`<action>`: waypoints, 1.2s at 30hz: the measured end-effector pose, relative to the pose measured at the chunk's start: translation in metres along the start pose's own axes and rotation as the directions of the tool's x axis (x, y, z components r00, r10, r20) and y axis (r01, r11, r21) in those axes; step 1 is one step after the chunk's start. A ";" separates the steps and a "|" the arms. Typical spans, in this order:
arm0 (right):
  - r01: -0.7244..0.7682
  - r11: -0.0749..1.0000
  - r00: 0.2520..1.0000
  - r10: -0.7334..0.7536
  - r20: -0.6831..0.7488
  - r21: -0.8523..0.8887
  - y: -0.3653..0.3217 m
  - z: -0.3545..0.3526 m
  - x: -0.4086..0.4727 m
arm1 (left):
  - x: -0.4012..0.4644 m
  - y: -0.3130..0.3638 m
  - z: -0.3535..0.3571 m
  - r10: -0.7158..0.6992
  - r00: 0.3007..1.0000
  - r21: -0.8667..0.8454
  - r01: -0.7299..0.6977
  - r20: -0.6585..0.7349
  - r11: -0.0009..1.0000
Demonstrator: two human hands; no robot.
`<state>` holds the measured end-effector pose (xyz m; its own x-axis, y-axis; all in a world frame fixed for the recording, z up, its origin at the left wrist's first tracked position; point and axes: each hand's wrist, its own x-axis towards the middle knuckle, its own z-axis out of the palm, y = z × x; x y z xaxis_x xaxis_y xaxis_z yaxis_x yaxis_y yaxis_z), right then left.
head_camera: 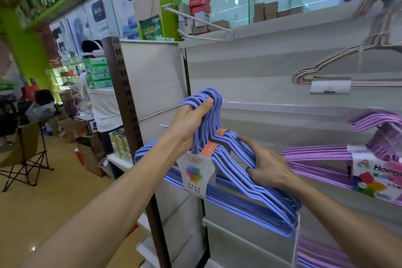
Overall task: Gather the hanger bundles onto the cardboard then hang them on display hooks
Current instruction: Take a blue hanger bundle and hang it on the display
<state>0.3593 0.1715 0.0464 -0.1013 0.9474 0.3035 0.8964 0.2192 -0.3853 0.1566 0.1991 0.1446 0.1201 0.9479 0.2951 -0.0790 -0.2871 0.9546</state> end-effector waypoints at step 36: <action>-0.047 0.997 0.997 0.051 0.065 -0.064 0.018 0.046 0.090 | 0.084 -0.039 -0.034 0.017 0.997 0.440 0.016 -0.070 0.898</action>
<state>0.3467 0.2719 0.0264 -0.0830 0.9705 0.2262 0.9258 0.1591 -0.3430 0.1363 0.2950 0.1305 0.0489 0.9503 0.3073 0.3668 -0.3033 0.8795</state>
